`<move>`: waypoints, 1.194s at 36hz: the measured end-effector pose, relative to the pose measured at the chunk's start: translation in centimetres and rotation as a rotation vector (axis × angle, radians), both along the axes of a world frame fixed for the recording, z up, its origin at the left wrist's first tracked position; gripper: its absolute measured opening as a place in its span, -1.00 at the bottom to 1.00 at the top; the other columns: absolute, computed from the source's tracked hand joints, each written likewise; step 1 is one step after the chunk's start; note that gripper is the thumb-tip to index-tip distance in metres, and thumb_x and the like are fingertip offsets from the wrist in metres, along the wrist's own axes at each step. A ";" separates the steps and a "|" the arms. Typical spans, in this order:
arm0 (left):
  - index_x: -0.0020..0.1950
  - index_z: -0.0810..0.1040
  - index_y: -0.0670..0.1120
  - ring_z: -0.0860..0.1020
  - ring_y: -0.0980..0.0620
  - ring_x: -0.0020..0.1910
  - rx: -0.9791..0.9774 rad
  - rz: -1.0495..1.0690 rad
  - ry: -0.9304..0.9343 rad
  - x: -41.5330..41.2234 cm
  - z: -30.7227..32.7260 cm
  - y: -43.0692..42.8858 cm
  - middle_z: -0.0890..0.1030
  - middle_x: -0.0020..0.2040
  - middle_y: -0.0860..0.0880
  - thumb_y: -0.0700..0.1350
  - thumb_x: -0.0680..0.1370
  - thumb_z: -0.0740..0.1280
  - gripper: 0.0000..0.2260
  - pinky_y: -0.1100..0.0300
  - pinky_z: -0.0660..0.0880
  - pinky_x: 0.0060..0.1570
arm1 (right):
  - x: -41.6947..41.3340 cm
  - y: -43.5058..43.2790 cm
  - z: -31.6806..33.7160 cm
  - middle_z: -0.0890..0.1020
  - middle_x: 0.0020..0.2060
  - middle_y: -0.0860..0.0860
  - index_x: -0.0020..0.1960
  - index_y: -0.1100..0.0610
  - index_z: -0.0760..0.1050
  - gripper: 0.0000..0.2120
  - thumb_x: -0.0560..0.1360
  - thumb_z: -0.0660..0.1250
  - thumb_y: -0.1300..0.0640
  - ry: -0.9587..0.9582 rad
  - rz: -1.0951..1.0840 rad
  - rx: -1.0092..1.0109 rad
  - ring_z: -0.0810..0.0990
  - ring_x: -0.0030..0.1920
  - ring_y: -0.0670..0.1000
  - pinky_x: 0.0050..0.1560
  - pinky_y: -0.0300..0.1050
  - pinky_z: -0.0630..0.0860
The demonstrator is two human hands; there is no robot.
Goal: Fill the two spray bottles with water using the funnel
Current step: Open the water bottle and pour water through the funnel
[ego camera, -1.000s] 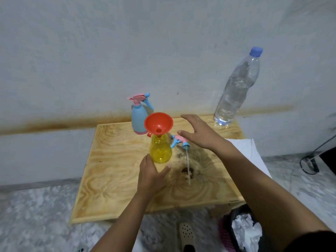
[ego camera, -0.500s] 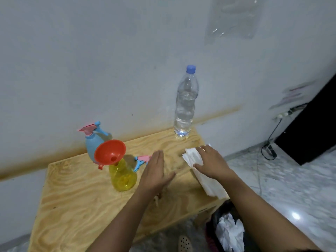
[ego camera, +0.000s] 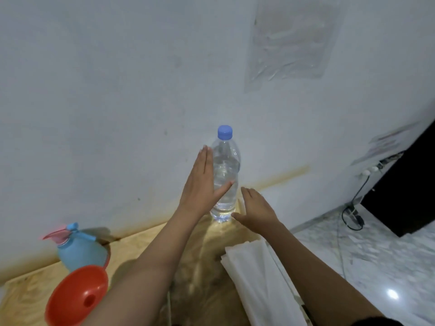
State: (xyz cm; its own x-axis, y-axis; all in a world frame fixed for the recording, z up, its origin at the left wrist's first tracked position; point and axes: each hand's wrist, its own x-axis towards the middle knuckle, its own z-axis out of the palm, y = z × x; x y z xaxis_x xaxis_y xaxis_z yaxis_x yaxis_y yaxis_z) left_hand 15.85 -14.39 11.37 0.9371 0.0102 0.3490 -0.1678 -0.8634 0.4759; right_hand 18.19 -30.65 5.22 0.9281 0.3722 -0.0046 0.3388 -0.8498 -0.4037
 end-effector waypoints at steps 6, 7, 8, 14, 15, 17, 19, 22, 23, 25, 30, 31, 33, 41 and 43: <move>0.55 -0.16 -0.14 -0.07 0.06 0.54 -0.094 0.024 -0.041 2.9 0.4 -0.9 -0.09 0.58 -0.05 0.16 0.54 0.29 -0.17 0.24 0.00 0.46 | 4.9 2.7 -3.7 0.48 0.20 0.18 0.44 0.23 0.18 -0.11 0.30 0.39 -0.21 -0.009 -0.031 0.338 0.50 0.19 0.14 0.15 0.11 0.51; 0.55 -0.16 -0.13 -0.05 0.06 0.54 -0.117 0.026 -0.039 3.1 0.2 -1.0 -0.08 0.58 -0.05 0.15 0.53 0.31 -0.16 0.25 0.02 0.44 | 5.4 3.1 -4.1 0.47 0.21 0.16 0.46 0.21 0.15 -0.05 0.27 0.43 -0.24 0.006 -0.035 0.395 0.50 0.21 0.11 0.14 0.10 0.52; 0.55 -0.16 -0.12 -0.04 0.07 0.54 -0.147 0.024 -0.034 3.3 0.1 -1.1 -0.07 0.58 -0.04 0.14 0.53 0.32 -0.16 0.27 0.02 0.42 | 5.5 3.5 -4.1 0.47 0.21 0.14 0.46 0.20 0.13 0.00 0.23 0.46 -0.25 0.015 -0.029 0.453 0.51 0.21 0.09 0.12 0.08 0.54; 0.55 -0.09 -0.10 0.00 0.10 0.52 -0.295 0.047 -0.059 4.0 -0.8 -1.9 0.01 0.57 -0.03 0.06 0.50 0.39 -0.16 0.28 0.05 0.42 | 5.0 4.4 -3.4 0.51 0.17 0.14 0.38 0.23 0.18 -0.07 0.21 0.57 -0.09 -0.044 -0.071 0.672 0.56 0.16 0.09 0.10 -0.06 0.56; 0.55 -0.08 -0.10 0.01 0.10 0.52 -0.314 0.049 -0.059 4.0 -0.8 -2.0 0.02 0.57 -0.03 0.05 0.49 0.40 -0.16 0.25 0.07 0.43 | 5.1 4.5 -3.6 0.51 0.18 0.13 0.39 0.21 0.18 -0.07 0.21 0.57 -0.09 -0.060 -0.075 0.665 0.56 0.16 0.09 0.10 -0.05 0.57; 0.55 -0.08 -0.12 0.02 0.09 0.52 -0.343 0.053 -0.055 4.0 -0.8 -2.2 0.04 0.56 -0.05 0.04 0.49 0.41 -0.16 0.20 0.10 0.46 | 5.2 4.7 -3.9 0.52 0.18 0.12 0.39 0.17 0.18 -0.09 0.22 0.56 -0.11 -0.087 -0.080 0.650 0.57 0.15 0.09 0.09 0.00 0.58; 0.55 -0.07 -0.13 0.02 0.08 0.52 -0.368 0.049 -0.047 3.8 -0.7 -2.2 0.04 0.56 -0.06 0.03 0.50 0.40 -0.17 0.21 0.10 0.46 | 5.2 4.7 -4.0 0.53 0.18 0.11 0.38 0.16 0.19 -0.11 0.22 0.56 -0.09 -0.108 -0.086 0.643 0.58 0.14 0.10 0.07 0.03 0.59; 0.55 -0.07 -0.13 0.00 0.09 0.52 -0.370 0.043 -0.035 3.3 -0.8 -2.0 0.03 0.57 -0.05 0.03 0.51 0.39 -0.18 0.38 0.00 0.40 | 4.9 4.7 -4.1 0.55 0.15 0.13 0.36 0.20 0.23 -0.12 0.21 0.58 -0.07 -0.159 -0.089 0.638 0.60 0.10 0.14 0.03 0.00 0.59; 0.55 -0.07 -0.12 -0.01 0.10 0.52 -0.363 0.042 -0.031 3.2 -0.9 -1.9 0.02 0.57 -0.05 0.04 0.51 0.39 -0.19 0.47 -0.04 0.36 | 4.7 4.7 -4.2 0.56 0.13 0.13 0.35 0.20 0.24 -0.12 0.21 0.59 -0.07 -0.161 -0.096 0.631 0.60 0.08 0.14 0.01 -0.01 0.59; 0.56 -0.08 -0.12 -0.02 0.10 0.52 -0.345 0.035 -0.030 2.7 -1.0 -1.8 0.02 0.57 -0.05 0.05 0.51 0.38 -0.18 0.59 -0.09 0.29 | 4.3 4.8 -4.3 0.57 0.10 0.13 0.33 0.22 0.26 -0.12 0.19 0.60 -0.07 -0.172 -0.112 0.621 0.61 0.05 0.16 -0.03 -0.04 0.56; 0.55 -0.04 -0.15 0.00 0.10 0.51 -0.314 0.021 -0.043 0.7 -1.1 -1.4 0.06 0.56 -0.07 0.03 0.50 0.40 -0.18 0.60 -0.10 0.30 | 1.9 5.2 -4.4 0.60 0.05 0.16 0.31 0.28 0.29 -0.10 0.19 0.56 -0.18 -0.196 -0.084 0.608 0.64 0.00 0.18 -0.06 -0.03 0.58; 0.55 -0.03 -0.14 0.01 0.10 0.51 -0.313 0.022 -0.045 0.1 -1.0 -1.3 0.07 0.56 -0.07 0.04 0.50 0.41 -0.18 0.60 -0.09 0.30 | 1.3 5.3 -4.4 0.61 0.03 0.17 0.30 0.29 0.29 -0.10 0.20 0.52 -0.23 -0.207 -0.073 0.604 0.64 -0.02 0.18 -0.08 -0.05 0.58; 0.55 -0.02 -0.14 0.02 0.10 0.50 -0.321 0.030 -0.054 -1.2 -0.9 -1.2 0.08 0.55 -0.06 0.03 0.49 0.42 -0.18 0.60 -0.08 0.30 | 0.0 5.4 -4.3 0.62 -0.02 0.16 0.27 0.29 0.31 -0.10 0.21 0.44 -0.33 -0.243 -0.059 0.609 0.65 -0.06 0.17 -0.13 -0.11 0.56; 0.54 0.04 -0.13 0.09 0.11 0.49 -0.366 0.052 -0.092 -8.2 -0.7 -0.1 0.16 0.52 -0.07 0.02 0.45 0.46 -0.17 0.56 0.00 0.32 | -6.7 6.0 -3.8 0.62 -0.12 0.10 0.23 0.28 0.36 -0.15 0.25 0.41 -0.37 -0.327 0.003 0.611 0.65 -0.16 0.06 -0.28 -0.12 0.59; 0.54 0.04 -0.12 0.09 0.18 0.47 -0.376 0.052 -0.097 -9.3 -0.7 -0.1 0.16 0.52 -0.06 0.03 0.44 0.46 -0.17 0.59 0.00 0.30 | -7.8 5.9 -3.8 0.62 -0.08 0.09 0.26 0.24 0.32 -0.15 0.25 0.42 -0.36 -0.321 0.014 0.609 0.65 -0.12 0.04 -0.24 -0.15 0.60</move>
State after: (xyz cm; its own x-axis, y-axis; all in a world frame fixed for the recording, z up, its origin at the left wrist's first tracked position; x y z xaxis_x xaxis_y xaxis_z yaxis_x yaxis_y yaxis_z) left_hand 6.54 -14.49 10.67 0.8948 0.2011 0.3985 -0.1878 -0.6403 0.7448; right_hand 10.41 -24.75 1.38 0.8433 0.2337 0.4839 0.5313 -0.4981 -0.6853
